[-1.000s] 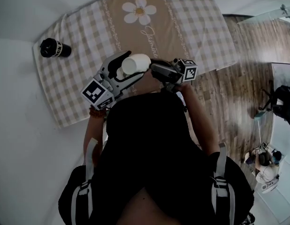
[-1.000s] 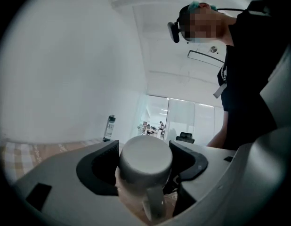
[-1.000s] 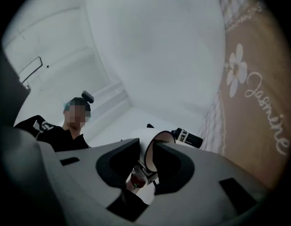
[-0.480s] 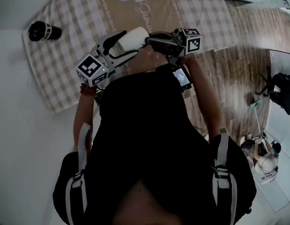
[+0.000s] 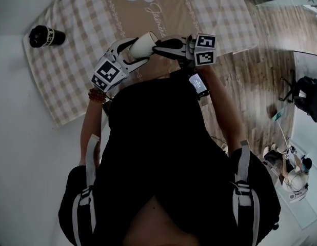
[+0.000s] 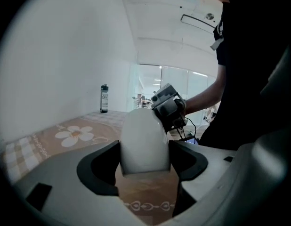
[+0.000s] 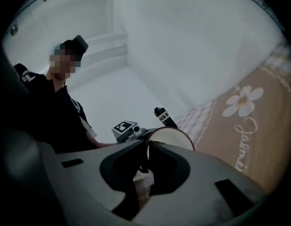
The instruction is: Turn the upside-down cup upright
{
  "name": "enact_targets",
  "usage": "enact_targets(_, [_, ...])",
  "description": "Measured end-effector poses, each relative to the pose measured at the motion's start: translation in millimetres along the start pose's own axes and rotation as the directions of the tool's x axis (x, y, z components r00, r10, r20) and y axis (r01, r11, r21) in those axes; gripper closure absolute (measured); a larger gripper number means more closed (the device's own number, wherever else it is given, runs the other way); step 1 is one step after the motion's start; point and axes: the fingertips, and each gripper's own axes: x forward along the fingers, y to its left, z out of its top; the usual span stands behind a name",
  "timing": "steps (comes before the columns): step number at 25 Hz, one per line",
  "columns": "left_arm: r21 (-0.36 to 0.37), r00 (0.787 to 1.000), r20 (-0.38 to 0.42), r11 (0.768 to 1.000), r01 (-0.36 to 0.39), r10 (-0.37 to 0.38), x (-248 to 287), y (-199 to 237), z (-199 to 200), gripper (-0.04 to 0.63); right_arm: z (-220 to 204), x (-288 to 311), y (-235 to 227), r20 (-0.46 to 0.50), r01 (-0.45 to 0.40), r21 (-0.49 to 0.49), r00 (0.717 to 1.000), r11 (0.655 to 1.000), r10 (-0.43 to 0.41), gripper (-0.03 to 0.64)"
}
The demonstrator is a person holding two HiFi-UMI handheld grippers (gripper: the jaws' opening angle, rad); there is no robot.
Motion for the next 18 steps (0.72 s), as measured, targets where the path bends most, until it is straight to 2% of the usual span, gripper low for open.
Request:
enact_targets(6, [0.069,0.995,-0.075,0.996,-0.057,0.062,9.2,2.2,-18.4,0.258,-8.9,8.4,-0.3,-0.08,0.071,-0.128,0.993,0.989,-0.082,0.589])
enact_targets(12, [0.15,0.983,-0.143,0.984,-0.097,0.119,17.0,1.6,-31.9,0.261,-21.7,13.1,-0.9,-0.14,0.128,-0.248,0.976,0.96,-0.166,0.589])
enact_targets(15, [0.194,0.972,-0.169,0.972,-0.132,0.165,20.6,4.4,-34.2,0.259,-25.7,16.4,-1.6,-0.178,0.156,-0.343,0.957,0.926,-0.228,0.589])
enact_targets(18, [0.231,0.963,-0.186,0.961,-0.15,0.195,23.6,5.9,-39.0,0.262,-31.6,21.0,-1.6,-0.204,0.197,-0.447,0.928,0.873,-0.313,0.589])
